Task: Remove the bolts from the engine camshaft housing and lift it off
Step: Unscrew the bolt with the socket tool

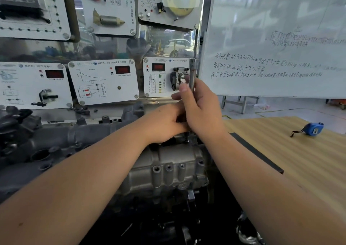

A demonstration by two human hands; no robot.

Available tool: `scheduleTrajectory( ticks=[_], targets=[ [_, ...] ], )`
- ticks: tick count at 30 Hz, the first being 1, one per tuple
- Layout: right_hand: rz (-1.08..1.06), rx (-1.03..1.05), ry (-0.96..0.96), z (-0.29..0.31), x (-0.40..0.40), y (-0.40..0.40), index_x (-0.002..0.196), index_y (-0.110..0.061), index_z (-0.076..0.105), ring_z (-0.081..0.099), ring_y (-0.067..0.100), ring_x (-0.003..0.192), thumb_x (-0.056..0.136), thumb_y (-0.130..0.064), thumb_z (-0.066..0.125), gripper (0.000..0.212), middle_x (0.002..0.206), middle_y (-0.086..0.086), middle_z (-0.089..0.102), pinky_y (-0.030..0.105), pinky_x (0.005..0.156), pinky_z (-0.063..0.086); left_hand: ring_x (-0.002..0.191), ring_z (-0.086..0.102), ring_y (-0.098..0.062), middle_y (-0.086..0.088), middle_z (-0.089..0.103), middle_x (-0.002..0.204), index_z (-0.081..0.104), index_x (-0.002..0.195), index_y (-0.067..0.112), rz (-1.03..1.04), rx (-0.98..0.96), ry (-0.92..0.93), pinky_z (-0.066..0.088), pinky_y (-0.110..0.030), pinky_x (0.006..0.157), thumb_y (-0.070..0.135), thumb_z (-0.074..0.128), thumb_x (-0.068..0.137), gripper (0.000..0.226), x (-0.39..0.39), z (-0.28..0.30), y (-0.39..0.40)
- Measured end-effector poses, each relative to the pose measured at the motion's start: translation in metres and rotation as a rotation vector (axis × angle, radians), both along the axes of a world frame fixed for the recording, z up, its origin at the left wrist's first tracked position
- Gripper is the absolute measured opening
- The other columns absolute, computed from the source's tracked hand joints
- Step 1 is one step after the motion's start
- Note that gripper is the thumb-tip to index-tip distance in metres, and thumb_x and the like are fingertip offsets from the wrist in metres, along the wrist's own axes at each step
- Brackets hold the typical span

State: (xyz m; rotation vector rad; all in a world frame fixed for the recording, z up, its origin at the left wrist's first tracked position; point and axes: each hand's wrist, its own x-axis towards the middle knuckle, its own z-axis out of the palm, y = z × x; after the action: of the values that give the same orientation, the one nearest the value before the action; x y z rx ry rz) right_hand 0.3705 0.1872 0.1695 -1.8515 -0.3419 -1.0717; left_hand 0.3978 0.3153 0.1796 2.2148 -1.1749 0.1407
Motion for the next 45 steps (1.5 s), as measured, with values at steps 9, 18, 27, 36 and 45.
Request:
scheduleTrajectory(
  ticks=[9,18,27,36,45],
  targets=[
    [-0.023,0.091,0.023,0.0016,0.0007,-0.0021,0.081,-0.016,0.064,0.071,0.007,0.075,0.1,-0.041,0.047,0.037,0.078,-0.01,0.075,0.034,0.073,0.056,0.093,0.066,-0.013,0.004,0.071,0.107,0.063,0.124,0.022,0.025,-0.005,0.004,0.053,-0.036,0.086,0.025,0.066,0.096,0.028,-0.002,-0.0032,-0.0028],
    [-0.026,0.027,0.024,-0.0012,0.0023,-0.0021,0.098,-0.038,0.053,0.069,0.0,0.083,0.095,-0.053,0.053,0.015,0.084,-0.009,0.075,0.02,0.073,0.052,0.095,0.069,-0.018,0.003,0.071,0.108,0.059,0.125,0.025,0.02,0.015,0.023,0.056,-0.043,0.086,0.025,0.065,0.097,0.029,-0.0003,-0.0027,0.0007],
    [-0.132,0.046,-0.058,0.0008,0.0035,-0.0032,0.089,-0.04,0.049,0.07,0.01,0.076,0.1,-0.041,0.048,0.01,0.079,-0.012,0.071,0.044,0.074,0.058,0.093,0.07,-0.015,0.004,0.074,0.104,0.061,0.123,0.023,0.003,-0.003,0.053,0.055,-0.042,0.087,0.025,0.061,0.099,0.024,0.0012,-0.0054,0.0006],
    [-0.049,0.052,-0.049,0.0008,0.0026,-0.0028,0.099,-0.046,0.045,0.069,-0.002,0.08,0.094,-0.053,0.053,0.012,0.085,-0.017,0.074,0.023,0.071,0.052,0.081,0.066,-0.005,0.011,0.07,0.097,0.056,0.113,0.037,0.016,0.002,0.001,0.056,-0.033,0.076,0.026,0.067,0.094,0.024,0.0023,-0.0036,-0.0021],
    [-0.075,0.029,-0.091,0.0014,0.0005,-0.0003,0.086,-0.038,0.054,0.067,0.003,0.072,0.098,-0.052,0.035,0.027,0.088,-0.019,0.072,0.018,0.063,0.049,0.102,0.069,-0.023,-0.004,0.073,0.11,0.062,0.124,0.023,-0.014,0.042,0.04,0.053,-0.05,0.093,0.025,0.059,0.101,0.024,-0.0012,-0.0026,0.0005]
  ],
)
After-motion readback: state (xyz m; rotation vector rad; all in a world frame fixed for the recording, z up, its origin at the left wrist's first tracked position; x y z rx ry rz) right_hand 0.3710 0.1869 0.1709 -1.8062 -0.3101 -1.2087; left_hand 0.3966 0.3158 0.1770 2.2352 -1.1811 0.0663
